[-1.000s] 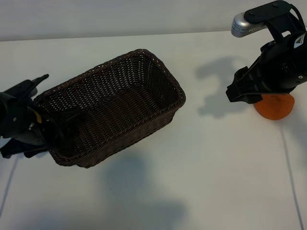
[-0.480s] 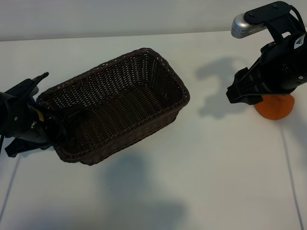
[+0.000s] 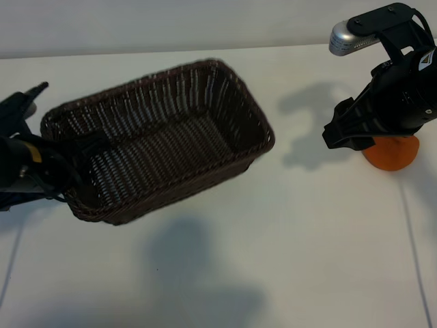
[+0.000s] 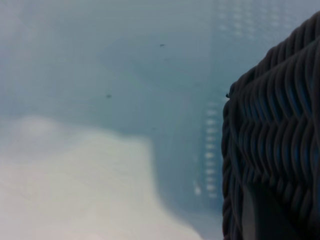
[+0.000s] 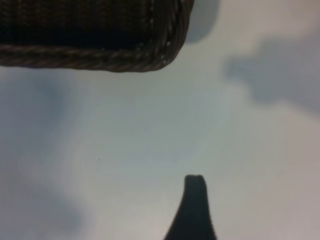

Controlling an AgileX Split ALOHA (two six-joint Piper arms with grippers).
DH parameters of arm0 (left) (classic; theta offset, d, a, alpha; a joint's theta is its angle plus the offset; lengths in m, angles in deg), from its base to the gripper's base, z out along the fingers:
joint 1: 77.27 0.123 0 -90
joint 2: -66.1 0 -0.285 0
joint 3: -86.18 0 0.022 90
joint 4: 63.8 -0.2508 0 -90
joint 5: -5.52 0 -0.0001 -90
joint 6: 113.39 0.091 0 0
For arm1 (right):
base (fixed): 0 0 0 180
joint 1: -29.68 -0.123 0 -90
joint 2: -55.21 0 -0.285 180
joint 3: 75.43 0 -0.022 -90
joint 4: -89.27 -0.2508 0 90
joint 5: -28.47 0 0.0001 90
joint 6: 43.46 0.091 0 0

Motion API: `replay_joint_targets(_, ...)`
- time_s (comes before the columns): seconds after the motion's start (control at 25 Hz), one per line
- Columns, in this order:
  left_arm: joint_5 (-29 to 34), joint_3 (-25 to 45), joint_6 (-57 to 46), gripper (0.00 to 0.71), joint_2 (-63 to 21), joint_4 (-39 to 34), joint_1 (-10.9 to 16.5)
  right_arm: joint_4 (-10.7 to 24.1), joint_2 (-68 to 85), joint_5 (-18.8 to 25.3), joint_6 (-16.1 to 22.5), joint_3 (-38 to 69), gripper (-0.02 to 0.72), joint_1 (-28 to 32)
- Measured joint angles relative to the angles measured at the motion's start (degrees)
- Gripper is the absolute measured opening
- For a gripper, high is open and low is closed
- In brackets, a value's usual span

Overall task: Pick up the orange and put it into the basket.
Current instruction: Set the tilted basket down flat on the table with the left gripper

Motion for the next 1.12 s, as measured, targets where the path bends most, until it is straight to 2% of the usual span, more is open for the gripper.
replay_joint_targets(0.24, -0.1, 0.0, 12.8, 0.153, -5.4, 11.6, 3.3, 0.0, 0.0, 0.2, 0.0, 0.0, 0.585, 0.0)
replay_joint_targets(0.36, 2.6, -1.7, 21.9, 0.153, -5.4, 16.5, 4.8, 0.0, 0.0, 0.2, 0.0, 0.0, 0.585, 0.0)
replay_joint_targets(0.52, 8.3, -8.8, 31.7, 0.153, -1.2, 19.5, 5.4, 0.0, 0.0, 0.3, 0.0, 0.0, 0.585, 0.0)
replay_joint_targets(0.76, 12.8, -21.4, 36.8, 0.153, 9.7, 20.5, 5.4, 0.0, 0.0, 1.1, 0.0, 0.0, 0.585, 0.0)
replay_joint_targets(0.88, 13.0, -25.6, 38.3, 0.153, 14.7, 21.0, 3.7, 0.0, 0.0, 1.5, 0.0, 0.0, 0.585, 0.0)
replay_joint_targets(1.12, 11.3, -32.1, 39.5, 0.153, 24.0, 23.2, -2.1, 0.0, 0.0, 1.6, 0.0, 0.0, 0.585, 0.0)
